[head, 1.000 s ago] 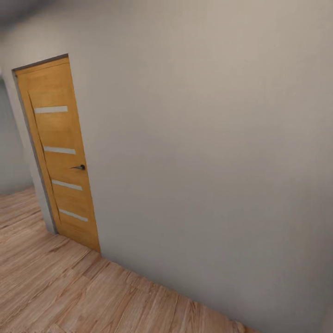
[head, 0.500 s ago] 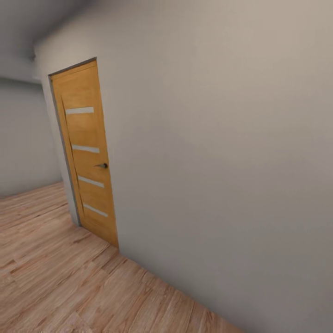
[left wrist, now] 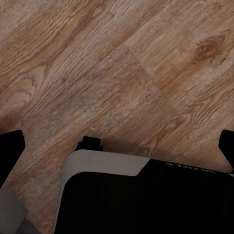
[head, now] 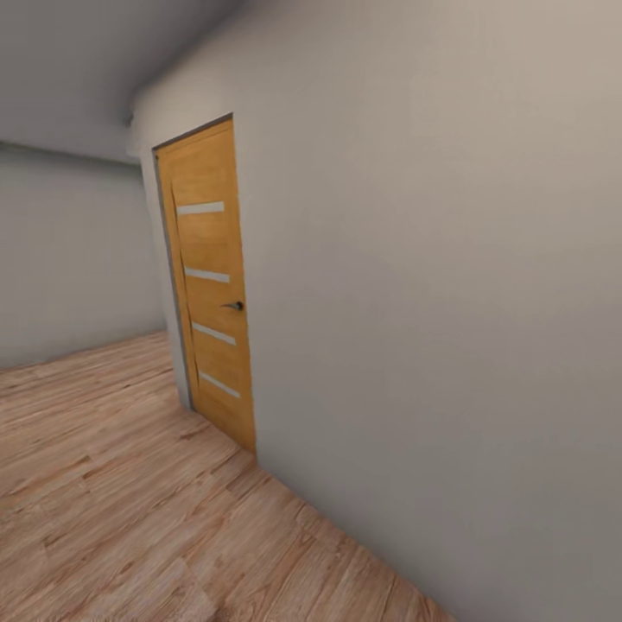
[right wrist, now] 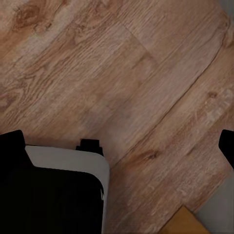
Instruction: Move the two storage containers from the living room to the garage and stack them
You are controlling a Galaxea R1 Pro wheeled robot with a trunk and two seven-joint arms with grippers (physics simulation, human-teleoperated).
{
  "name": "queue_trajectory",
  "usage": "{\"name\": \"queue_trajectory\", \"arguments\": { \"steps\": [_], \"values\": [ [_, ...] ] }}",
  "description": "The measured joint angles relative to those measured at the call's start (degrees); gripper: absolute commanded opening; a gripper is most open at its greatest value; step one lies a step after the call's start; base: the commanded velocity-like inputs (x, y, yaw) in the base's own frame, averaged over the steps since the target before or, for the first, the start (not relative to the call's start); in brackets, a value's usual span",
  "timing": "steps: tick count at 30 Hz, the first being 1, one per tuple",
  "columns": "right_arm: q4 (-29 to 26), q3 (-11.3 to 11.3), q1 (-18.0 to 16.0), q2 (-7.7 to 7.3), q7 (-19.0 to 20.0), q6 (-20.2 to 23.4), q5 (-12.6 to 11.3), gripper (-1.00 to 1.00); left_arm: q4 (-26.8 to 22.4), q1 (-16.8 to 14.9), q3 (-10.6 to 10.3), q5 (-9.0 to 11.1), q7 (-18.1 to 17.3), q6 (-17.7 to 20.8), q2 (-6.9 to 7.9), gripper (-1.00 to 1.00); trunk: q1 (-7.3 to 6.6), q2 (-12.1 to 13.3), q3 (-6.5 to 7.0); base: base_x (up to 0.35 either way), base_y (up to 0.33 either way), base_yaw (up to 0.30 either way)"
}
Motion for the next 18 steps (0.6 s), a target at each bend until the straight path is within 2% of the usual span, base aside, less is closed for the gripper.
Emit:
{"name": "queue_trajectory", "arguments": {
  "steps": [4,7,9,11,18],
  "values": [
    [0.03,0.01,0.00,0.00,-0.19,0.24,-0.01,1.00,-0.01,0.00,0.02,1.63,0.05,0.00,-0.05,1.00,0.00,0.00,0.00,0.000,0.000,0.300],
    [0.02,0.05,0.00,0.00,-0.44,0.27,0.15,1.00,-0.01,0.00,-0.08,4.27,0.07,0.00,-0.02,1.00,0.00,0.01,0.00,0.000,0.000,0.300],
    [0.03,0.04,0.00,0.00,-0.51,0.26,0.50,1.00,-0.01,0.00,-0.13,5.33,0.07,0.00,-0.02,1.00,0.00,0.01,0.00,0.000,0.000,0.300],
    [0.04,0.01,0.00,0.06,-0.60,0.02,1.64,1.00,0.04,0.00,-0.18,6.84,0.05,-0.01,-0.01,1.00,0.00,0.01,0.00,0.000,0.000,0.300],
    [0.05,-0.05,0.00,0.12,-0.30,-0.15,2.21,1.00,0.07,0.00,-0.30,7.41,0.01,-0.06,-0.14,1.00,-0.01,0.01,0.00,0.026,0.000,0.299]
  ]
}}
